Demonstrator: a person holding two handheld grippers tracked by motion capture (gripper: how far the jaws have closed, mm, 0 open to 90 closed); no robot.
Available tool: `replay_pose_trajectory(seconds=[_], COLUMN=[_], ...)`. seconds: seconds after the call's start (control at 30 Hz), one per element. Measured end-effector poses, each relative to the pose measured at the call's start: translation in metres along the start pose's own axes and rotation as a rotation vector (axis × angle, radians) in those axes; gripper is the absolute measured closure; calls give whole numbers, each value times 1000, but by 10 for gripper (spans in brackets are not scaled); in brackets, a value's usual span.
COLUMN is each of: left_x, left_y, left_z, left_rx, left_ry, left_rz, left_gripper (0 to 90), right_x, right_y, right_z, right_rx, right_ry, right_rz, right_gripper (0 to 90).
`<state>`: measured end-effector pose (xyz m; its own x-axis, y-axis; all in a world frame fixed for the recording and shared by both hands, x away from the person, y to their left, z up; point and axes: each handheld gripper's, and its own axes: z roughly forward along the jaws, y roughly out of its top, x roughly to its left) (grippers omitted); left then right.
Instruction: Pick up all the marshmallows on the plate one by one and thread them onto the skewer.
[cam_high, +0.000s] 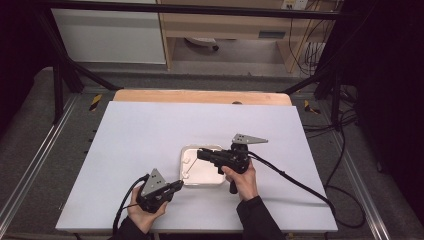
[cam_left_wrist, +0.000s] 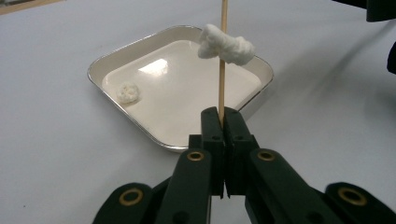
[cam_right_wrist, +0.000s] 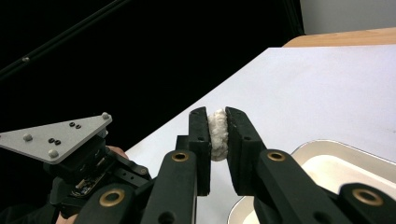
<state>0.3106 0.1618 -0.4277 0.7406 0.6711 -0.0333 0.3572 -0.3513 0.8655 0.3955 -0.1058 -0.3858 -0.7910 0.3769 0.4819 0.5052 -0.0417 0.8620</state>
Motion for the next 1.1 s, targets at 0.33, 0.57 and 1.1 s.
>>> replay_pose_trajectory(seconds=[0.33, 0.57, 1.1], left_x=[-1, -2, -2], left_y=[-1, -1, -1], left_z=[1, 1, 1], left_rx=[2, 11, 18], left_ry=[3, 4, 13], left_rz=[12, 23, 30], left_gripper=[888, 888, 888], right_x=[1, 2, 3], right_y=[-2, -5, -9], right_z=[2, 2, 4], right_rx=[18, 30, 47], right_ry=[3, -1, 17], right_rz=[-13, -21, -21], right_gripper=[820, 822, 825])
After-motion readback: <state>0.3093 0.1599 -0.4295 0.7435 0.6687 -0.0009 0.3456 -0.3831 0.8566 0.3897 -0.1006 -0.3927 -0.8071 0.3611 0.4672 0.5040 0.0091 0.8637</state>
